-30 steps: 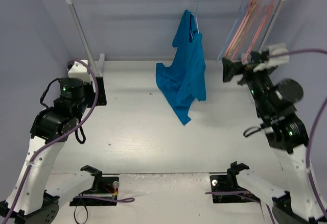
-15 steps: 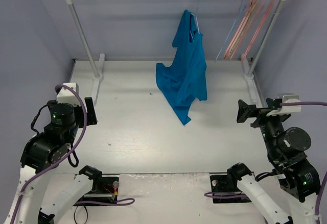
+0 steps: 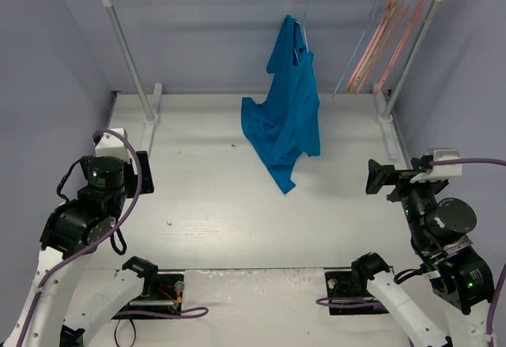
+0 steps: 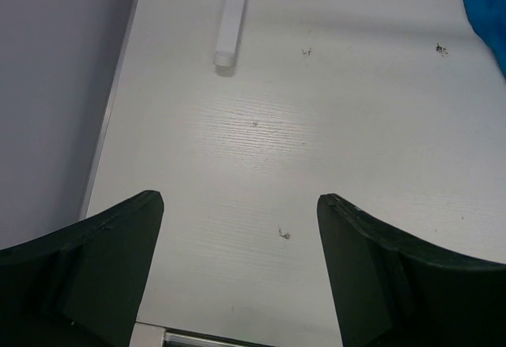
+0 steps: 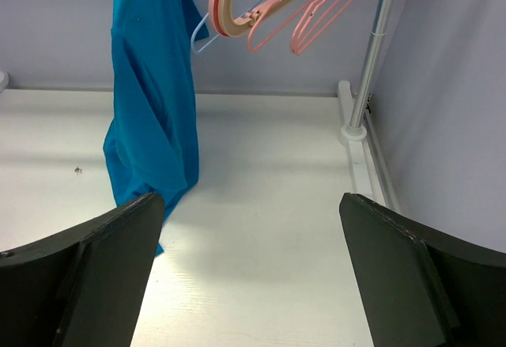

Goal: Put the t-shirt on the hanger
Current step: Reset both arms

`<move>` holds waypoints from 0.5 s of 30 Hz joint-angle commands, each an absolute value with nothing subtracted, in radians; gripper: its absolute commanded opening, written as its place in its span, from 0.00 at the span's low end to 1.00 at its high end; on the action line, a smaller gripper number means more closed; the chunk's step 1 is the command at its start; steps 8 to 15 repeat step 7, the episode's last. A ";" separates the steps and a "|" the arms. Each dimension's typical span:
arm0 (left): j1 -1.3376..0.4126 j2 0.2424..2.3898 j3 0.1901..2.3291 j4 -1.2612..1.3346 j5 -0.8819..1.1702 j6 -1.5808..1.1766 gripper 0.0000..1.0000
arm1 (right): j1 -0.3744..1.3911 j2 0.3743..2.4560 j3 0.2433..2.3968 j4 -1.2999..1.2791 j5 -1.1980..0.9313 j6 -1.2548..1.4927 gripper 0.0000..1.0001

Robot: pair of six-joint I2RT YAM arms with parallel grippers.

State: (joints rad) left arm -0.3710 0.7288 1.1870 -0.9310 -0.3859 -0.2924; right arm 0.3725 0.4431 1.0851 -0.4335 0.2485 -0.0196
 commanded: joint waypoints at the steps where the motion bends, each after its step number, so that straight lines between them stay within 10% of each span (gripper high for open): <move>1: -0.364 0.752 1.195 -0.879 -0.390 -0.324 0.80 | 0.367 0.476 1.094 -0.365 0.279 -0.021 1.00; 15: -0.364 0.773 1.198 -0.877 -0.394 -0.314 0.80 | 0.367 0.489 1.103 -0.368 0.268 -0.034 1.00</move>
